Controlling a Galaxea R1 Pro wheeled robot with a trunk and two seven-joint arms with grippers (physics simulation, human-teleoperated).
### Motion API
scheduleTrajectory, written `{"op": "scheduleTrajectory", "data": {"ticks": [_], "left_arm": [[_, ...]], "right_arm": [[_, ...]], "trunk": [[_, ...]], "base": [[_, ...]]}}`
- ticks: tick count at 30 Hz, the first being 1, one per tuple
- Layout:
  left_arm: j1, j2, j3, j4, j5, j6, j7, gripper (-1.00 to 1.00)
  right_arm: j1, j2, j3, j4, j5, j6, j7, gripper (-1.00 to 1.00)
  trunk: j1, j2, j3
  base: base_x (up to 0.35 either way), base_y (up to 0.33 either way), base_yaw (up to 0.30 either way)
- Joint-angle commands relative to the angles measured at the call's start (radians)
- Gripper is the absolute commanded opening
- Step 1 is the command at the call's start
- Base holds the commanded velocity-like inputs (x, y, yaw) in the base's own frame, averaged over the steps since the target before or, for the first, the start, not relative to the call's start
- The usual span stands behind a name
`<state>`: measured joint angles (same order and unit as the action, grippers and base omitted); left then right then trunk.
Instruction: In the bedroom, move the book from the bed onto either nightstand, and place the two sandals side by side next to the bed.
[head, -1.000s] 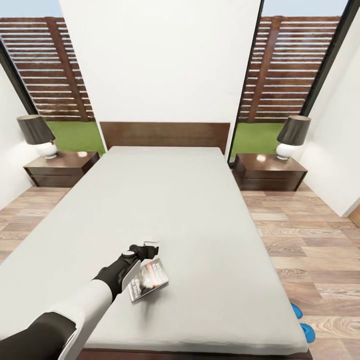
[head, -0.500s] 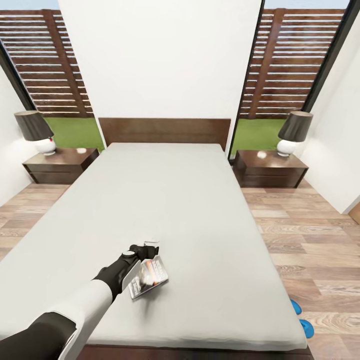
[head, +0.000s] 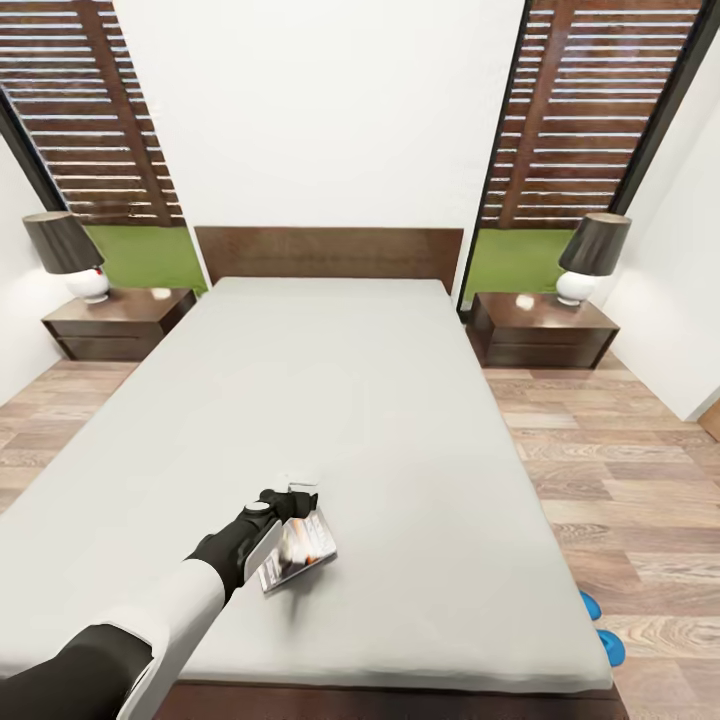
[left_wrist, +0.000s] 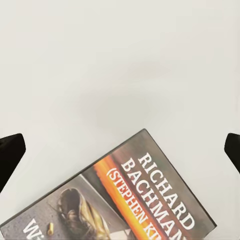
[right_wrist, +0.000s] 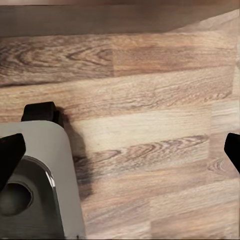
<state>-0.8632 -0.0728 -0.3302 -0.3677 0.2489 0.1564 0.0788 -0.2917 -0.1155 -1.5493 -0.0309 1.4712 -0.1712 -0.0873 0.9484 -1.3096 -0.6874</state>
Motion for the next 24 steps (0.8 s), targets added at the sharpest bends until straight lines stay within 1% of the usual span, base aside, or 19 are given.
{"op": "scheduleTrajectory", "data": {"ticks": [1, 4, 5, 10, 11, 16, 17, 21, 22, 24], "left_arm": [[0.000, 0.001, -0.009, -0.002, 0.010, 0.005, 0.008, 1.00], [0.000, 0.001, -0.009, -0.002, 0.010, 0.005, 0.007, 1.00], [0.000, 0.001, -0.009, -0.002, 0.010, 0.005, 0.007, 1.00], [0.000, 0.001, -0.009, -0.002, 0.010, 0.005, 0.007, 1.00], [0.000, 0.001, -0.009, -0.002, 0.010, 0.005, 0.007, 1.00], [0.000, 0.001, -0.009, -0.002, 0.010, 0.005, 0.007, 1.00], [0.000, 0.001, -0.009, -0.002, 0.010, 0.005, 0.007, 1.00], [0.000, 0.002, -0.009, -0.002, 0.010, 0.005, 0.007, 1.00], [0.000, 0.002, -0.009, -0.002, 0.010, 0.005, 0.007, 1.00], [0.000, 0.002, -0.009, -0.003, 0.010, 0.005, 0.007, 1.00]], "right_arm": [[0.007, -0.001, -0.008, 0.001, 0.011, -0.002, -0.004, 1.00], [0.039, -0.003, -0.008, 0.001, 0.010, -0.002, -0.002, 1.00], [0.039, -0.003, -0.008, 0.001, 0.010, -0.002, -0.002, 1.00], [0.119, -0.005, -0.009, -0.002, 0.008, -0.003, -0.002, 1.00], [0.119, -0.005, -0.009, -0.002, 0.008, -0.003, -0.002, 1.00], [0.236, -0.006, -0.011, -0.007, 0.004, -0.003, -0.003, 1.00], [0.236, -0.006, -0.011, -0.007, 0.004, -0.003, -0.003, 1.00], [0.352, -0.006, -0.012, -0.010, 0.003, -0.004, -0.003, 1.00], [0.352, -0.006, -0.012, -0.010, 0.003, -0.004, -0.003, 1.00], [0.410, -0.006, -0.011, -0.011, 0.002, -0.005, -0.004, 1.00]], "trunk": [[0.000, 0.000, -0.002], [0.000, 0.000, -0.007], [0.000, 0.000, -0.009], [0.000, 0.000, -0.013], [0.000, 0.000, -0.014], [0.000, 0.000, -0.015], [0.000, 0.000, -0.015], [0.000, 0.000, -0.016], [0.000, 0.000, -0.016], [0.000, 0.000, -0.016]], "base": [[0.000, 0.000, 0.000], [0.000, 0.000, 0.000], [0.000, 0.000, 0.000], [0.000, 0.000, 0.000], [0.000, 0.000, 0.000], [0.000, 0.000, 0.000], [0.000, 0.000, 0.000], [0.000, 0.000, 0.000], [0.000, 0.000, 0.000], [0.000, 0.000, 0.000]]}}
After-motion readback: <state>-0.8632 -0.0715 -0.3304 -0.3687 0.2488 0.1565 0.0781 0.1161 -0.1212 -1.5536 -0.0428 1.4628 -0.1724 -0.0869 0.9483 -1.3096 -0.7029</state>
